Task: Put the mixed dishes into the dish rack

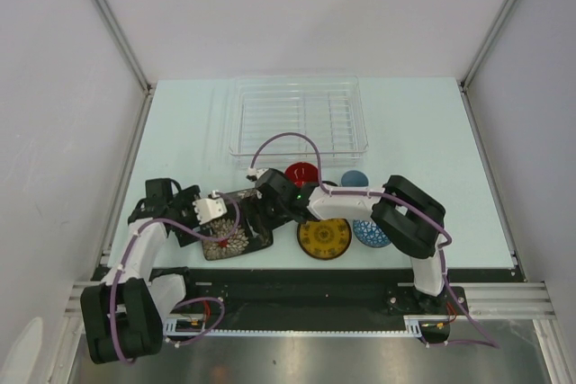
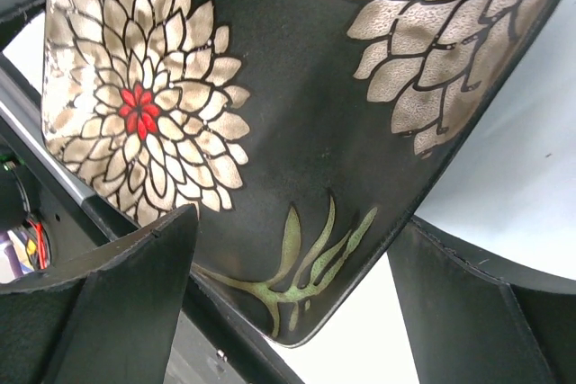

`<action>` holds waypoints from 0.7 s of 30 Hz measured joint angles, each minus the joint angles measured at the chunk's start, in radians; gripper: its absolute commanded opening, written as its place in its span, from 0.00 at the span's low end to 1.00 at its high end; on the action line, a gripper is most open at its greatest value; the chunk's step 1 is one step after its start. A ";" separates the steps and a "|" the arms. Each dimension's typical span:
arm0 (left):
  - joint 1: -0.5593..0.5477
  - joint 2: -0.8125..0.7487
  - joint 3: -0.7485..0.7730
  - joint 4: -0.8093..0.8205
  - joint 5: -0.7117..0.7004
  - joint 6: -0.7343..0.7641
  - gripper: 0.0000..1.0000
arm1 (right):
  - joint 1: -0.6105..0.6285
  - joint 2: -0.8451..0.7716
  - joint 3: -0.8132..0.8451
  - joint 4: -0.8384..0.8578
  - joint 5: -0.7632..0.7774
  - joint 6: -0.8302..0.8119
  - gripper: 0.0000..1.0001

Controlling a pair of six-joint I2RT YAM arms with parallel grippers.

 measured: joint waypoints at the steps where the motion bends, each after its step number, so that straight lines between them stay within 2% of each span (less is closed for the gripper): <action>1: 0.000 0.016 0.009 0.000 0.000 -0.007 1.00 | -0.004 0.002 0.001 0.003 0.000 0.002 0.88; 21: 0.001 0.134 0.074 -0.013 -0.006 -0.072 1.00 | -0.040 -0.027 0.005 0.082 -0.026 0.032 0.83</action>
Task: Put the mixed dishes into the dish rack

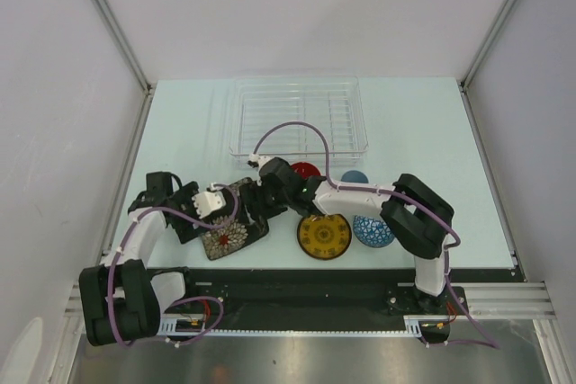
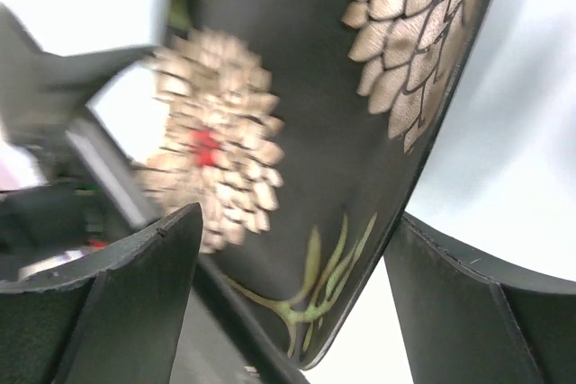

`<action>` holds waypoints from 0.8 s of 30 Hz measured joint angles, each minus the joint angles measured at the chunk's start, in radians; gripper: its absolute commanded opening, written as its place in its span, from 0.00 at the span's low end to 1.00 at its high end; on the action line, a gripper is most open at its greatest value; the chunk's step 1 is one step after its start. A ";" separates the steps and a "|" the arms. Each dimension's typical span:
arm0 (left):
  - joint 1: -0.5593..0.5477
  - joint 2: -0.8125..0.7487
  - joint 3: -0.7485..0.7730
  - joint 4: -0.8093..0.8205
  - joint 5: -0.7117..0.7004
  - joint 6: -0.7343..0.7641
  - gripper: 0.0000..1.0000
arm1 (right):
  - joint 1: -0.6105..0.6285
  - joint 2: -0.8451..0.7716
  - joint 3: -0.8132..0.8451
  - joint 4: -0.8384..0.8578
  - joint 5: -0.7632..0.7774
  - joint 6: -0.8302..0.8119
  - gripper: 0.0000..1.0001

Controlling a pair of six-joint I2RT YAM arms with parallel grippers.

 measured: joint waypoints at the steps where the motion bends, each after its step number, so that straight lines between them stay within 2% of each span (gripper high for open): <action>1: 0.000 0.002 0.001 0.000 0.000 -0.004 1.00 | -0.001 -0.013 0.000 0.018 -0.010 0.003 0.83; 6: 0.000 0.006 0.002 0.010 0.006 -0.014 1.00 | 0.002 -0.064 0.021 0.134 -0.076 0.023 0.82; 9: 0.000 0.013 0.002 0.023 0.030 -0.024 1.00 | 0.011 -0.067 0.042 0.200 -0.112 0.042 0.77; 10: 0.000 0.014 0.002 0.026 0.037 -0.028 1.00 | 0.011 -0.067 0.042 0.206 -0.120 0.047 0.73; 18: 0.000 0.018 0.001 0.038 0.042 -0.054 1.00 | 0.005 -0.016 0.042 0.243 -0.164 0.076 0.69; 24: 0.000 0.018 -0.002 0.050 0.051 -0.069 1.00 | 0.008 0.053 0.043 0.248 -0.179 0.079 0.59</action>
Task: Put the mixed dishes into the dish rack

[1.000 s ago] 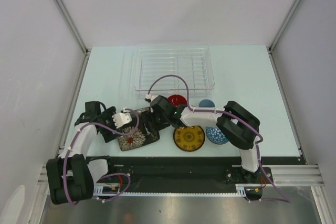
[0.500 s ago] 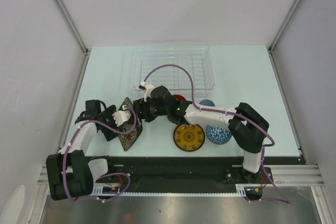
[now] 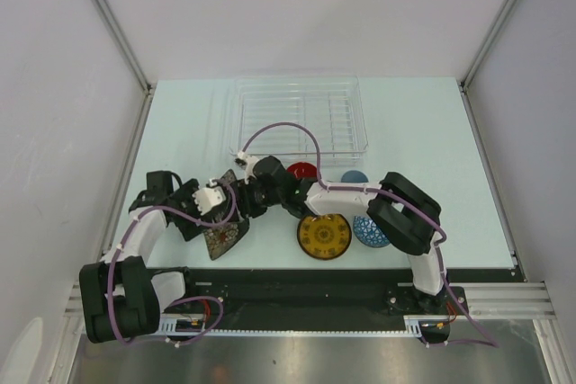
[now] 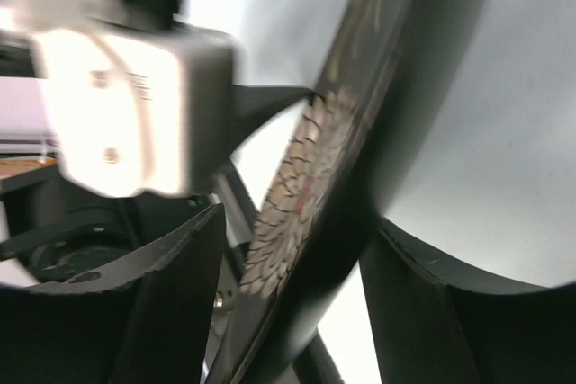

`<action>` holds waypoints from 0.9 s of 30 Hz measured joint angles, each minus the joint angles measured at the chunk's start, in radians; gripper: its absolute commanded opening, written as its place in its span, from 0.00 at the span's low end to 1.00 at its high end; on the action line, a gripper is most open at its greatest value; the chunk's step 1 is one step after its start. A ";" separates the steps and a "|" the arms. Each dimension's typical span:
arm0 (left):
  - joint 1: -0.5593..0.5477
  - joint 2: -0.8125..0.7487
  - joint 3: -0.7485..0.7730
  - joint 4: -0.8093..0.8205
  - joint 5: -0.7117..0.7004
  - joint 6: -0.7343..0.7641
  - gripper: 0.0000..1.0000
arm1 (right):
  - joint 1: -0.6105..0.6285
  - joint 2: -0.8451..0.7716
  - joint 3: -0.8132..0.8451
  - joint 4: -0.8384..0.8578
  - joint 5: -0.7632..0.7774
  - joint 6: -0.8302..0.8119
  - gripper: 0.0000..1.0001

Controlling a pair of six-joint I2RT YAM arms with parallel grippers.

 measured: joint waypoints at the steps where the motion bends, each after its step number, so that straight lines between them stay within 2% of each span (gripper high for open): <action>1: 0.000 0.000 0.000 0.002 0.001 -0.004 1.00 | 0.000 0.012 0.000 -0.004 -0.001 0.000 0.57; 2: 0.000 -0.001 0.000 0.004 0.002 -0.007 1.00 | 0.000 0.017 0.000 -0.010 0.001 0.000 0.54; 5: 0.000 -0.002 -0.003 0.013 0.007 -0.012 1.00 | 0.000 0.021 0.000 -0.027 0.007 -0.001 0.36; 6: 0.001 -0.004 -0.003 0.013 0.006 -0.015 0.99 | 0.000 0.021 0.000 -0.035 0.016 0.008 0.23; 9: 0.002 -0.005 -0.004 0.021 0.009 -0.024 1.00 | -0.008 0.021 0.000 -0.061 0.020 0.013 0.02; 15: 0.003 -0.007 0.003 0.023 0.016 -0.068 1.00 | -0.005 0.014 0.000 -0.076 0.039 -0.014 0.00; 19: 0.008 -0.017 0.038 -0.009 0.070 -0.140 1.00 | -0.005 0.003 0.008 -0.106 0.063 -0.092 0.00; 27: 0.093 -0.121 0.314 -0.140 0.235 -0.325 1.00 | -0.024 -0.074 0.096 -0.354 0.101 -0.329 0.00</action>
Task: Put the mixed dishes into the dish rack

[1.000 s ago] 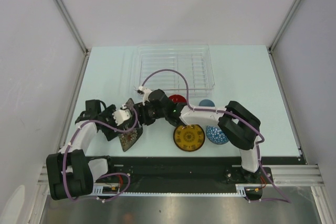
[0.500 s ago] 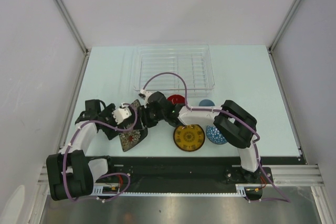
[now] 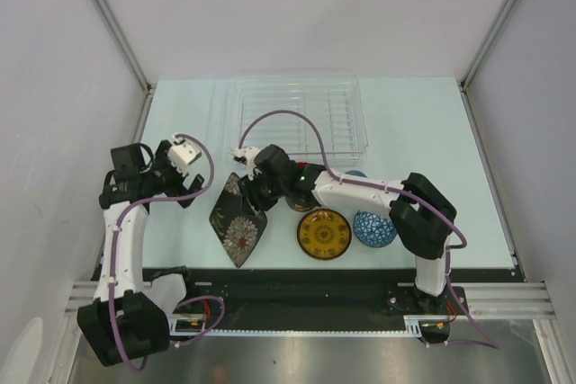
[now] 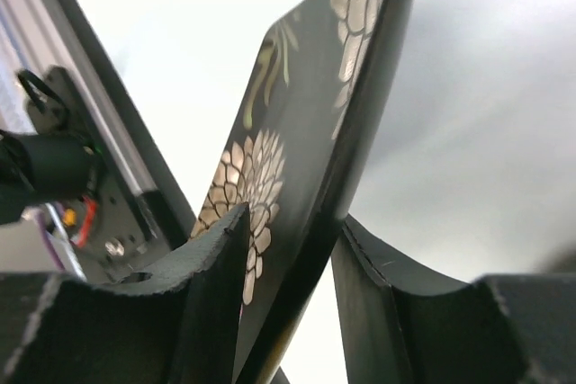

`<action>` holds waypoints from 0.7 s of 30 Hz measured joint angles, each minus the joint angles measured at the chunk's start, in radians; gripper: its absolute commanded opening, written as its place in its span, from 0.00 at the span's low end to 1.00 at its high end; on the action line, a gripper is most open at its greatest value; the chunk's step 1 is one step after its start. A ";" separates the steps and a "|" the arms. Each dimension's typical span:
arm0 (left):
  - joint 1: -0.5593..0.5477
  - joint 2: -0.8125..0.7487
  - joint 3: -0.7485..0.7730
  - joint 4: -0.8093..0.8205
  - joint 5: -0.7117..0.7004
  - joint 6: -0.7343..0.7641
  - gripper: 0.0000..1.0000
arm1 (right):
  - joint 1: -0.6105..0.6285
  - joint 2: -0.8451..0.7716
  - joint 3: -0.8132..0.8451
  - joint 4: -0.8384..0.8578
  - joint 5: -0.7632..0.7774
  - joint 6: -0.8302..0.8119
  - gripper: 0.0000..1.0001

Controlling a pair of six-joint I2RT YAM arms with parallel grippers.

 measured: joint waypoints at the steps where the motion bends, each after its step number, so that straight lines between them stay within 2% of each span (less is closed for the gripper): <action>1: 0.004 -0.017 0.027 -0.010 0.019 -0.023 1.00 | -0.009 -0.017 0.003 -0.027 0.002 -0.024 0.00; 6: 0.007 -0.078 0.062 -0.030 0.082 -0.110 1.00 | -0.065 -0.061 0.004 -0.097 0.021 -0.106 0.00; 11: 0.035 -0.048 0.062 -0.052 0.109 -0.171 1.00 | -0.085 -0.061 0.029 -0.124 0.053 -0.202 0.00; 16: 0.067 -0.008 0.062 -0.067 0.135 -0.224 1.00 | -0.086 -0.061 0.214 -0.237 0.072 -0.334 0.00; 18: 0.069 -0.002 0.062 -0.067 0.148 -0.241 1.00 | -0.089 -0.065 0.315 -0.243 0.066 -0.395 0.00; 21: 0.070 -0.001 0.062 -0.065 0.159 -0.264 1.00 | -0.093 -0.111 0.380 -0.205 0.063 -0.491 0.00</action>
